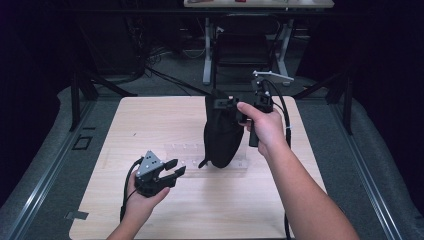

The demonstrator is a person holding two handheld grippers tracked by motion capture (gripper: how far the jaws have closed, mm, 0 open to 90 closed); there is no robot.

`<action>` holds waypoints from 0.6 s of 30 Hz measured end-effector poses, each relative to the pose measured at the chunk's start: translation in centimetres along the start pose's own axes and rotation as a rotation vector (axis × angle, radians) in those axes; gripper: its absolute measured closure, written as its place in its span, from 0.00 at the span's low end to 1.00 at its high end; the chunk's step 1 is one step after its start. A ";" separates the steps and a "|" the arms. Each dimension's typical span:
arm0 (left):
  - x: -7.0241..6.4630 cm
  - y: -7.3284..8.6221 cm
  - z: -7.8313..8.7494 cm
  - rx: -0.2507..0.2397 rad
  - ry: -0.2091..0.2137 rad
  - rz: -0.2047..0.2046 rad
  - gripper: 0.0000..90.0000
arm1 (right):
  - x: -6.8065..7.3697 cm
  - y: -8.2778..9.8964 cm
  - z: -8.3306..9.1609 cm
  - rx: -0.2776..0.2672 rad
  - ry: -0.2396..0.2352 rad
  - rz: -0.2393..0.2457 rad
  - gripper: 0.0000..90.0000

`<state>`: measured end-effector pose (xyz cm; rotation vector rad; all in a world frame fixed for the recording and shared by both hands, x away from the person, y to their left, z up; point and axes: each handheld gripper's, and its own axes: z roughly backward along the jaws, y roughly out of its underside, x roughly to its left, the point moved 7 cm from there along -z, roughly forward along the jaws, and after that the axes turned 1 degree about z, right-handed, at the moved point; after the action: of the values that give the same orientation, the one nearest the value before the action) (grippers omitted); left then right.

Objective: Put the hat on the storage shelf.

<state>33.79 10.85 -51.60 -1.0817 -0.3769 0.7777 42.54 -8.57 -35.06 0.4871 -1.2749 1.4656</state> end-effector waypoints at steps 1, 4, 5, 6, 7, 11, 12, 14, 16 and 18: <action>-0.3 -0.3 -0.1 0.003 0.005 -0.009 0.66 | 0.0 0.0 -0.1 -0.001 -0.002 0.001 0.98; -0.6 -0.7 -0.3 0.003 0.014 -0.017 0.66 | 0.1 0.0 -0.2 0.002 -0.003 0.000 0.98; -0.8 -0.8 -0.4 0.003 0.017 -0.019 0.66 | 0.2 0.0 -0.3 0.001 -0.003 0.001 0.98; -0.9 -1.0 -0.4 0.000 0.019 -0.020 0.66 | 0.2 0.0 -0.3 0.000 -0.003 0.001 0.98; -1.2 -1.3 -0.6 -0.001 0.023 -0.023 0.66 | 0.2 0.0 -0.4 -0.001 -0.005 0.000 0.98; -1.7 -1.7 -0.8 -0.006 0.033 -0.032 0.66 | 0.3 0.0 -0.6 0.002 -0.006 0.000 0.98; -1.9 -1.8 -1.0 -0.005 0.040 -0.038 0.66 | 0.3 0.1 -0.7 0.003 -0.008 0.002 0.98; -2.1 -1.9 -1.2 -0.001 0.045 -0.039 0.67 | 0.3 0.1 -0.7 0.004 -0.008 0.003 0.98; -2.2 -1.9 -1.4 0.002 0.055 -0.040 0.69 | 0.4 0.0 -0.8 0.001 -0.008 0.000 0.98; -2.3 -1.9 -1.6 0.001 0.056 -0.041 0.69 | 0.4 0.0 -0.8 0.001 -0.008 0.000 0.98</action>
<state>33.90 7.67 -50.36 -1.0890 -0.3504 0.7099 42.64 -7.72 -35.03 0.4942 -1.2808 1.4651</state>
